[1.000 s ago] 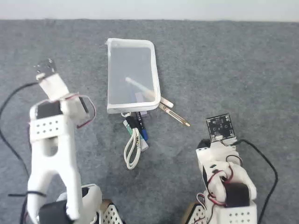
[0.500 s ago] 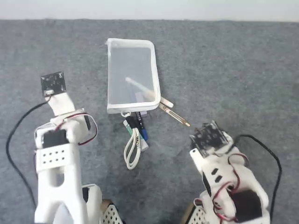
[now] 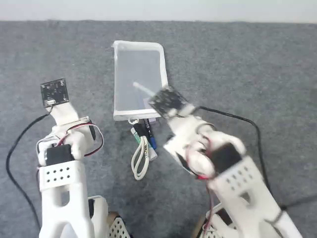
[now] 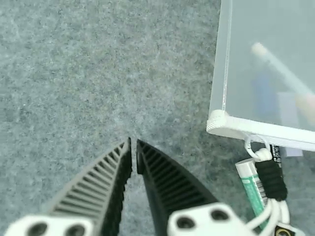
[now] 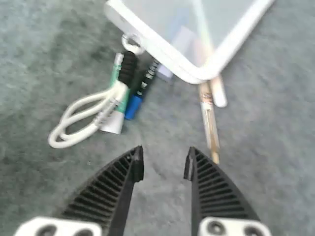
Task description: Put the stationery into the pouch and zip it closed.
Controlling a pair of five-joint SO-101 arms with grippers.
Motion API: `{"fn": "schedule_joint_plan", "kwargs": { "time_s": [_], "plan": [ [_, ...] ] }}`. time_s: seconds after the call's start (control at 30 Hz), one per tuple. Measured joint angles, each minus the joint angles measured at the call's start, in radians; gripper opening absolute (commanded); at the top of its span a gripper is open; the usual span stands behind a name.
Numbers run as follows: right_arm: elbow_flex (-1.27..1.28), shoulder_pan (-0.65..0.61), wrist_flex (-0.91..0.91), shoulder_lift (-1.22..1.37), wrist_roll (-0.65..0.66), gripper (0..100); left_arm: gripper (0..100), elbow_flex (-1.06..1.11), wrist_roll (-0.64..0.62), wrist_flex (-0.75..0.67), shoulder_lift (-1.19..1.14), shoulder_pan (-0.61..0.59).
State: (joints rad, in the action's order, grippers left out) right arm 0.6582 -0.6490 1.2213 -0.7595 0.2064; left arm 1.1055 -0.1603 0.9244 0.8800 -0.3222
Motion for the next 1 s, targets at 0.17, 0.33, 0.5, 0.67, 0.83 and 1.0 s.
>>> {"fn": "schedule_joint_plan", "kwargs": {
  "time_s": [0.17,0.33,0.5,0.67,0.83,1.0],
  "plan": [
    [-0.035,-0.069,-0.115,0.175,-0.006,14.4,6,0.0,0.018,0.0,0.0,0.0],
    [-0.035,-0.091,-0.245,0.301,-0.061,14.4,9,0.018,0.037,0.0,0.0,0.0],
    [-0.035,-0.1,-0.353,0.394,-0.077,14.2,9,0.02,0.037,0.0,0.0,0.0],
    [-0.035,-0.141,-0.437,0.48,-0.08,14.2,9,0.02,0.037,0.0,0.0,0.0],
    [-0.051,-0.149,-0.514,0.586,-0.08,14.1,9,0.02,0.037,0.0,0.0,0.0],
    [-0.127,-0.149,-0.519,0.692,-0.08,14.1,9,0.02,0.037,0.0,0.0,0.0]
  ]
}}
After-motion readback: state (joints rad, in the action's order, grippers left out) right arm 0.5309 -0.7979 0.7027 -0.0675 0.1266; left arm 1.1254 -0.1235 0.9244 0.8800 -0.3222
